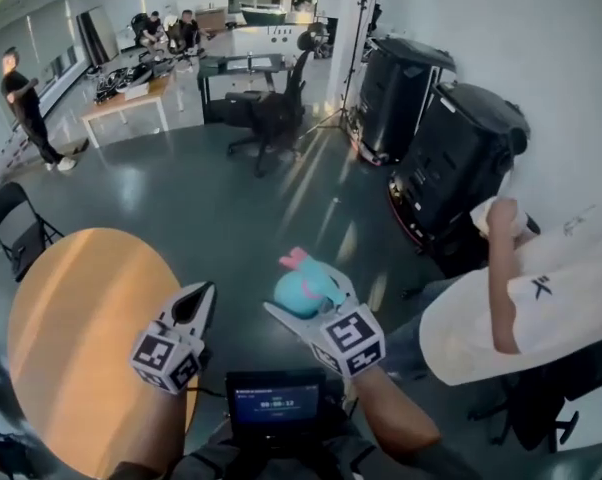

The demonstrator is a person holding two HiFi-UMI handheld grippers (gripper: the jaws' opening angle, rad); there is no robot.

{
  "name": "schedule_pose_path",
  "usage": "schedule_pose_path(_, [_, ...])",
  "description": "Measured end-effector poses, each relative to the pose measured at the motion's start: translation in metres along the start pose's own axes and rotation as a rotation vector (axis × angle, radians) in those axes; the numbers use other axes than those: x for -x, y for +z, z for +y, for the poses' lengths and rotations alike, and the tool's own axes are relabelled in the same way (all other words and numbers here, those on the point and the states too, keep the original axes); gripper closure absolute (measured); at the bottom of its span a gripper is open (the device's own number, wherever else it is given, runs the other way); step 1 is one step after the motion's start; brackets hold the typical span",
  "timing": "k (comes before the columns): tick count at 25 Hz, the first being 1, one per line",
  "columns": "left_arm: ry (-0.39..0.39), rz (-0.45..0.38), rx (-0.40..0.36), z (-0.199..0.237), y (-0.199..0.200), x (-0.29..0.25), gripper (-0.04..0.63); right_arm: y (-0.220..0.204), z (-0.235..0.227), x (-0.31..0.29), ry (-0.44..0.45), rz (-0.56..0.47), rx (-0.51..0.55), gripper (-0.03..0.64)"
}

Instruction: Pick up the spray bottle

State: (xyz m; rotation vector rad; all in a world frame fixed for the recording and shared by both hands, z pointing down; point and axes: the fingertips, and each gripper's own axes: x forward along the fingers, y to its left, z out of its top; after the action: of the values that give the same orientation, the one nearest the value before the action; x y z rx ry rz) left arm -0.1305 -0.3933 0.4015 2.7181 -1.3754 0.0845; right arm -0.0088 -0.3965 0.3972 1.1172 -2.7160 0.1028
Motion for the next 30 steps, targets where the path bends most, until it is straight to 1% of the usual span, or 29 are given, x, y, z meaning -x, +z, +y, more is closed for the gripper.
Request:
schedule_pose_path(3, [-0.039,0.005,0.004,0.000,-0.003,-0.024,0.591,-0.004,-0.022,-0.001,-0.044,-0.008,-0.020,0.173])
schedule_pose_path(8, [-0.058,-0.014,-0.007,0.013,0.021,-0.048,0.591,0.001,-0.051,-0.016,-0.076,-0.008,-0.052,0.173])
schedule_pose_path(11, [-0.039,-0.011,-0.007,0.019,0.031,-0.051,0.591,0.006,-0.059,-0.024,-0.082,-0.019,-0.054,0.175])
schedule_pose_path(15, [-0.018,-0.023,-0.013,0.030,0.029,-0.046,0.591,0.011,-0.063,-0.027,-0.078,-0.030,-0.042,0.175])
schedule_pose_path(21, [0.007,-0.016,-0.014,0.041,0.024,-0.036,0.591,0.009,-0.064,-0.034,-0.081,-0.030,-0.063,0.176])
schedule_pose_path(30, [0.030,-0.016,0.009,0.032,0.010,-0.020,0.591,0.000,-0.055,-0.021,-0.068,-0.028,-0.066,0.178])
